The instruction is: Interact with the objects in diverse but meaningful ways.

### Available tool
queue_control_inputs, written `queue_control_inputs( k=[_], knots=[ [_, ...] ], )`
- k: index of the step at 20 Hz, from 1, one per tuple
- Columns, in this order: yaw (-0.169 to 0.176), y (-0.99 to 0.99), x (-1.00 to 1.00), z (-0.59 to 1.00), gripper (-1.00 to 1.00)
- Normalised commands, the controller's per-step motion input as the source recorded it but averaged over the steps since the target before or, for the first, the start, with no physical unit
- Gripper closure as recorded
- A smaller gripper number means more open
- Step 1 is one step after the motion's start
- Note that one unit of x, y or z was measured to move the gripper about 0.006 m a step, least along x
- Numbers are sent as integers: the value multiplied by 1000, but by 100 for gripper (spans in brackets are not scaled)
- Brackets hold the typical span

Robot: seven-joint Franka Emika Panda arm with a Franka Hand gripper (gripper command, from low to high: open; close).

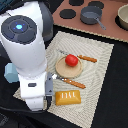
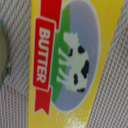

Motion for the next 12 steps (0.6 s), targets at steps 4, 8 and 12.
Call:
queue_control_inputs(
  k=[4, 8, 12],
  knots=[
    [0, -25, 20, -75, 100],
    [0, -29, 46, -68, 100],
    [0, -31, 14, 116, 100]
  ],
)
